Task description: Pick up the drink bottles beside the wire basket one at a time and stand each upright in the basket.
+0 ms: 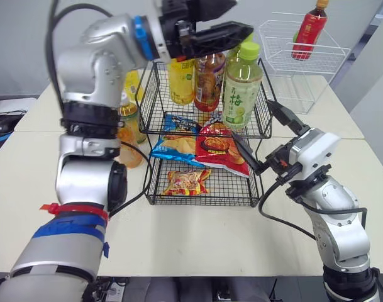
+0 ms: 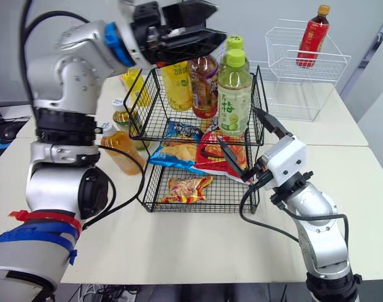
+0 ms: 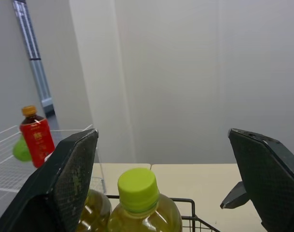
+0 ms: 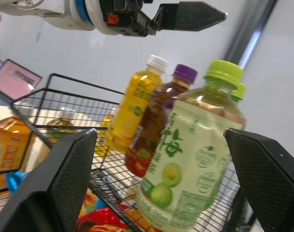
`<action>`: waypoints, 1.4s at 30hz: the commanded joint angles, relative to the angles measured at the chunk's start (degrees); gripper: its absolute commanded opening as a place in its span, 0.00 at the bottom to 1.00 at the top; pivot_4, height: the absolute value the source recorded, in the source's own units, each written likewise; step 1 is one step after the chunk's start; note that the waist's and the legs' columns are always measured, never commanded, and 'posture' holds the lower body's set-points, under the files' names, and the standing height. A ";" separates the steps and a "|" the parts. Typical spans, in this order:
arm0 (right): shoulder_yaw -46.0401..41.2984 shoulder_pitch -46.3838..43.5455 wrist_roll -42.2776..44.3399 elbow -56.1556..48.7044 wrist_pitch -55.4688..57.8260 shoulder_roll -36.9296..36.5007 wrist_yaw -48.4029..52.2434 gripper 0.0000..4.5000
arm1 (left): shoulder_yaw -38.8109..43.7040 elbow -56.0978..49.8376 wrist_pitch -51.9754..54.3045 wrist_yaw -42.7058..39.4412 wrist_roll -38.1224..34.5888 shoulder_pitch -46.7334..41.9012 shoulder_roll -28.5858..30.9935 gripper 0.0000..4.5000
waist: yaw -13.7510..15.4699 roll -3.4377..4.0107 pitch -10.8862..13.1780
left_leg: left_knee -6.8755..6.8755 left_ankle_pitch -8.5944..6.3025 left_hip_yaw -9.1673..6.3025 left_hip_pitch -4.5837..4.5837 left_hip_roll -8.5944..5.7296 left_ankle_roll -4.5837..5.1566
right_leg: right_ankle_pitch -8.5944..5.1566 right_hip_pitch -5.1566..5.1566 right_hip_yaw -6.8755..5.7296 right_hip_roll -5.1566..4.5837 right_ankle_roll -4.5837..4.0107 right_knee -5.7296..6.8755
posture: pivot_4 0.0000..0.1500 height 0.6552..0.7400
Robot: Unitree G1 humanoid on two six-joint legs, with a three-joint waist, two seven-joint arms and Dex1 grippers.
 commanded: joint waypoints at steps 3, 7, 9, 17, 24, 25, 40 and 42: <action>0.70 -4.26 6.69 2.19 -0.43 -1.41 6.69 1.00 | 5.87 -13.19 2.51 5.01 0.63 10.94 10.80 1.00 | -0.16 0.02 -0.01 | 0.01 0.03 0.00 0.09 0.00 -0.05 | 0.00 0.00 0.03 0.00 -0.01 0.19 | 1.00 1.00; 1.44 -7.10 9.97 5.50 -0.75 -2.07 11.54 1.00 | 13.47 -21.74 7.25 7.98 -1.80 21.27 19.41 1.00 | -0.15 0.01 0.00 | 0.00 0.05 -0.04 0.14 0.03 -0.08 | -0.03 -0.04 0.01 0.01 -0.07 0.36 | 1.00 1.00; 2.95 -9.15 11.62 7.78 0.31 -2.61 15.06 1.00 | 19.47 -26.51 10.40 9.34 -3.05 29.04 23.13 1.00 | -0.02 0.00 -0.01 | -0.01 0.05 -0.01 0.14 0.02 -0.08 | -0.04 -0.03 0.03 -0.01 -0.07 0.34 | 1.00 1.00; 5.48 -14.25 14.22 14.39 1.22 -1.37 20.59 1.00 | 43.61 -45.90 18.16 16.71 -8.72 60.62 19.77 1.00 | 0.64 -0.14 -0.10 | 0.00 0.02 -0.09 0.06 0.03 -0.02 | -0.04 0.01 -0.15 -0.09 -0.07 0.28 | 1.00 1.00; 7.52 -17.08 15.33 18.33 3.09 1.31 22.25 1.00 | 55.61 -58.71 19.68 24.05 -16.24 81.90 7.37 1.00 | 0.35 -0.26 -0.18 | -0.01 -0.11 -0.12 0.15 0.04 0.19 | -0.03 0.11 -0.18 -0.14 -0.08 0.29 | 1.00 1.00; 7.69 -17.53 15.22 18.99 2.86 1.73 22.54 1.00 | 56.19 -59.81 18.96 24.73 -16.72 84.00 6.40 1.00 | 0.48 -0.26 -0.18 | -0.01 -0.11 -0.15 0.16 0.04 0.20 | -0.03 0.11 -0.19 -0.14 -0.09 0.31 | 1.00 1.00; 6.86 -17.65 13.23 19.66 1.49 2.72 22.15 1.00 | 40.64 -53.56 8.20 35.22 -13.49 79.19 10.44 1.00 | 1.32 -0.21 -0.16 | -0.03 -0.10 -0.12 0.23 0.00 0.23 | -0.02 0.16 -0.14 -0.14 -0.11 0.27 | 1.00 1.00; 6.74 -16.96 12.89 18.45 1.83 2.46 21.11 1.00 | 35.36 -49.58 5.58 36.05 -10.20 74.72 11.04 1.00 | 1.60 -0.20 -0.15 | -0.03 -0.10 -0.11 0.22 0.00 0.24 | -0.02 0.16 -0.14 -0.13 -0.11 0.26 | 1.00 1.00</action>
